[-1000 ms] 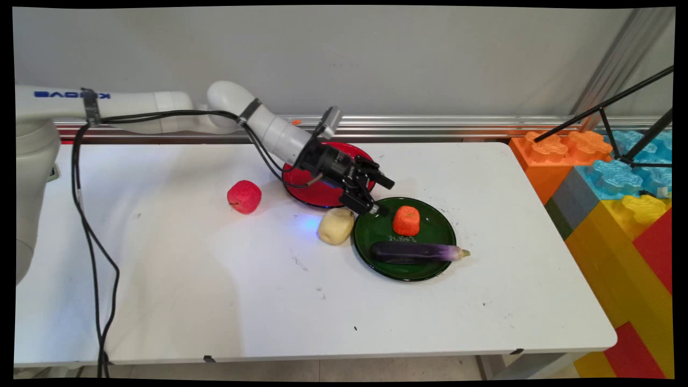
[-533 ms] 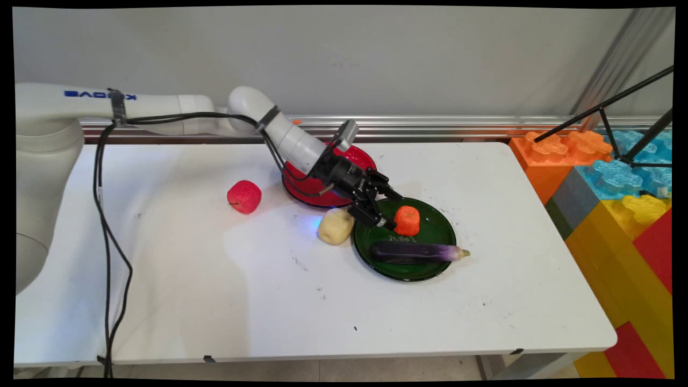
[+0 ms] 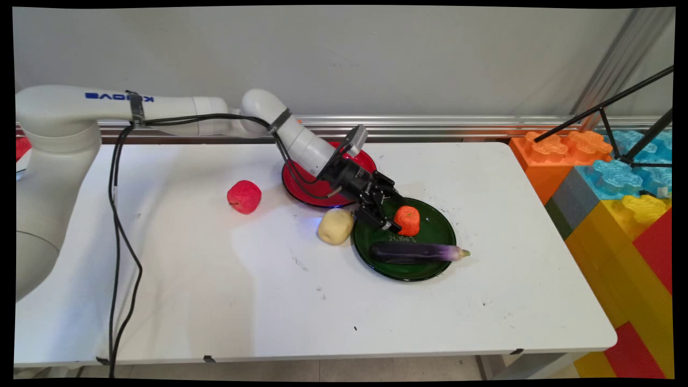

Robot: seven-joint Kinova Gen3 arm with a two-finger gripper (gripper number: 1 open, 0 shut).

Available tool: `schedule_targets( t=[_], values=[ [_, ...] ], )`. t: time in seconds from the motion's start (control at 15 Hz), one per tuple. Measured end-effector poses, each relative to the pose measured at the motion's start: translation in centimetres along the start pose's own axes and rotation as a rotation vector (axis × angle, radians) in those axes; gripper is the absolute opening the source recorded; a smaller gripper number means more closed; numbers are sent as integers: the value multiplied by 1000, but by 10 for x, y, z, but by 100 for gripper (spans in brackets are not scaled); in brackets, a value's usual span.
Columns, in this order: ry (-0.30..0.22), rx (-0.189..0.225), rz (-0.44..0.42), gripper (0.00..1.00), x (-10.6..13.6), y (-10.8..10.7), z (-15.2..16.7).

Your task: Pick up the mandarin from the green plate

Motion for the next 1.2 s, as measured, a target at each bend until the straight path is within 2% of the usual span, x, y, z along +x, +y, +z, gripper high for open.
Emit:
schedule_targets(
  t=[1.07,1.13,1.2],
  values=[
    [-33,-7,33,100,-6,-21,25],
    [-32,-5,35,0,-6,-22,26],
    [-31,-3,37,0,-6,-23,26]
  ],
)
